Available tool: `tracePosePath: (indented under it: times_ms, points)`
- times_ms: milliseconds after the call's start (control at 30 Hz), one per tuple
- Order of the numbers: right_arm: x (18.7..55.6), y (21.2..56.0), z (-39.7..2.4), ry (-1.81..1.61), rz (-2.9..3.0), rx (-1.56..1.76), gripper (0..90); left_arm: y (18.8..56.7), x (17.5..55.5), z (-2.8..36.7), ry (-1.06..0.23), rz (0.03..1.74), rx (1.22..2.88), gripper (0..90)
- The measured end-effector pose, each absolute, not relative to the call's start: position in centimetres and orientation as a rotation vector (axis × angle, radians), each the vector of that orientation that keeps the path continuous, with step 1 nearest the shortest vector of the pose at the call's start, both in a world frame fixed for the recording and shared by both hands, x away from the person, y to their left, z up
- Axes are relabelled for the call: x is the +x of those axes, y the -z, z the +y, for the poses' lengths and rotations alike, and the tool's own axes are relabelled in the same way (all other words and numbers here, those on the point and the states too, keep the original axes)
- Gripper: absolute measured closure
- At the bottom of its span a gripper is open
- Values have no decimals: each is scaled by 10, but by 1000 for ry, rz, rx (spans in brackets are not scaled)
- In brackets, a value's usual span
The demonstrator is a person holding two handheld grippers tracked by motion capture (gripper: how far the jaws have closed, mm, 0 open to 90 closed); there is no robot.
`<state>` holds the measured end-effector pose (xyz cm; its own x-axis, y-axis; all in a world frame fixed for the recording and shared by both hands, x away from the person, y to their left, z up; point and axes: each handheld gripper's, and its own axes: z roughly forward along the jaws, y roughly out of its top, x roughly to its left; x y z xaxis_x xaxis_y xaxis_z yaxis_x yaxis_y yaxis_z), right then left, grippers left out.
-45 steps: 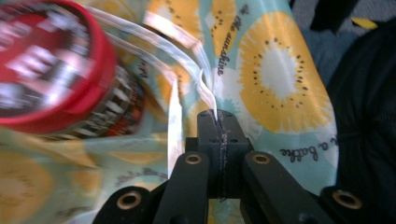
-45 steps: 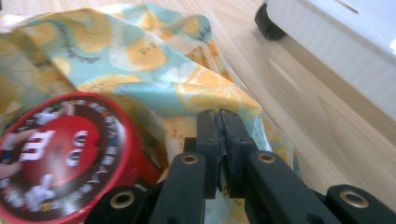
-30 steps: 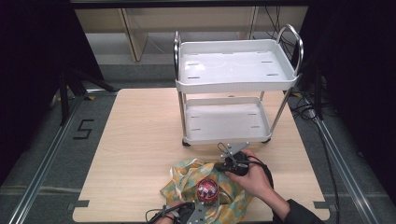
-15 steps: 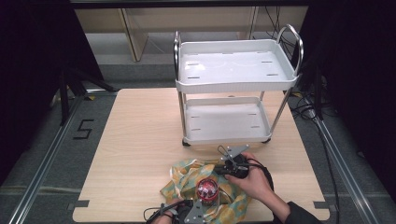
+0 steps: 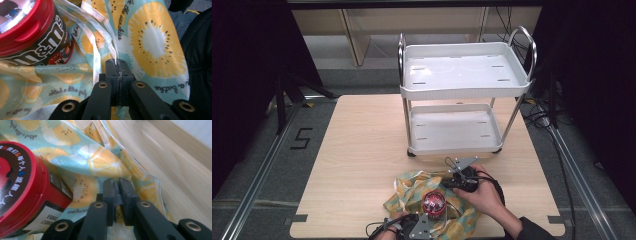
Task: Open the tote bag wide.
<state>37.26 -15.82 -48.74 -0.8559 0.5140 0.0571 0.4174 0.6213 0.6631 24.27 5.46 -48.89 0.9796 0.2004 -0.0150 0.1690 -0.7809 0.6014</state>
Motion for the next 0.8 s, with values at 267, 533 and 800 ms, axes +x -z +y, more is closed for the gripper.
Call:
tracePosePath:
  times_ms: [267,533,800]
  points:
    - [372,490,-158,-1018,2714,779,889,492,244,54,-60,283,2479,888]
    - [373,492,-158,-1041,2693,759,883,495,247,54,-74,289,2486,887]
    - [374,492,-160,-975,2697,736,868,499,249,54,-67,312,2483,884]
